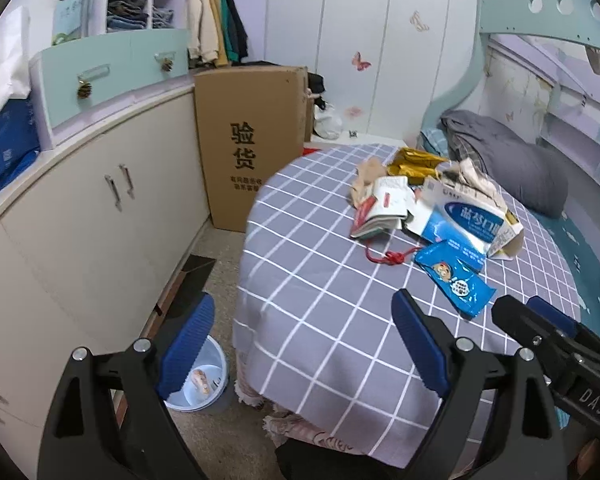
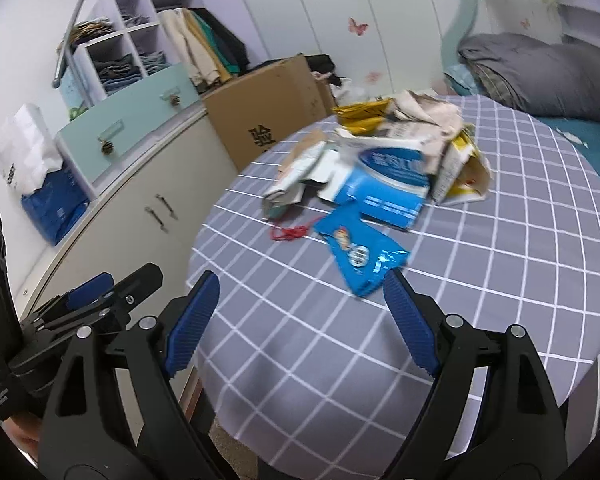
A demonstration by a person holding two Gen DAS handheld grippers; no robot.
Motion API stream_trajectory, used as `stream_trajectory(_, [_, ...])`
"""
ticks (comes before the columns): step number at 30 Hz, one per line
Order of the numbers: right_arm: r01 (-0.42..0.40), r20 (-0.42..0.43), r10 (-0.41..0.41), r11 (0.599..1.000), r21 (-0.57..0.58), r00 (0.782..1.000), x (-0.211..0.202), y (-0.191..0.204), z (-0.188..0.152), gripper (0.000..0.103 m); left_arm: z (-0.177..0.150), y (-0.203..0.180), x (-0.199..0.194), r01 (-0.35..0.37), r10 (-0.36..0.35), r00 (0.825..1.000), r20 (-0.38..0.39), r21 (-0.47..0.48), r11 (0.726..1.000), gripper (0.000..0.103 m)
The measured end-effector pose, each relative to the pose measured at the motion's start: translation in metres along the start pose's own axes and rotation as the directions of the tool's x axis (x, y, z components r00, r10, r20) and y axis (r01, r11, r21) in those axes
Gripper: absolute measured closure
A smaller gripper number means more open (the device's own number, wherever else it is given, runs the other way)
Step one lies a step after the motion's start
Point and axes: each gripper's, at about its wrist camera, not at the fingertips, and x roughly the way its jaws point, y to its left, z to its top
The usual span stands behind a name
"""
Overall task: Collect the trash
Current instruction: 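Move both open tools back up to the trash on the table, then grasp the blue snack packet with the right tool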
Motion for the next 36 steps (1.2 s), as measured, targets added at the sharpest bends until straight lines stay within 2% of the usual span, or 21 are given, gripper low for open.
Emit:
stream_trajectory(14, [0.065, -0.049, -0.065, 0.998, -0.001, 0.997, 0.024, -0.009, -0.003, 0.020, 0.009, -0.002, 0.043, 0.025, -0.023, 0.998, -0.056, 0.043, 0.999, 0.015])
stream_trajectory(27, [0.124, -0.110, -0.134, 0.988, -0.087, 0.985, 0.056, -0.005, -0.002, 0.020, 0.014, 0.013, 0.077, 0.064, -0.060, 0.993, -0.100, 0.040, 0.997, 0.015])
stream_trajectory(30, [0.192, -0.101, -0.204, 0.974, -0.120, 0.974, 0.065, -0.007, 0.004, 0.020, 0.016, 0.013, 0.084, 0.076, -0.072, 0.991, -0.111, 0.032, 0.997, 0.015])
stream_trajectory(36, [0.200, -0.132, -0.218, 0.970, -0.135, 0.967, 0.083, -0.019, 0.021, 0.021, 0.019, -0.008, 0.094, 0.123, -0.110, 0.986, -0.124, 0.106, 0.987, 0.015])
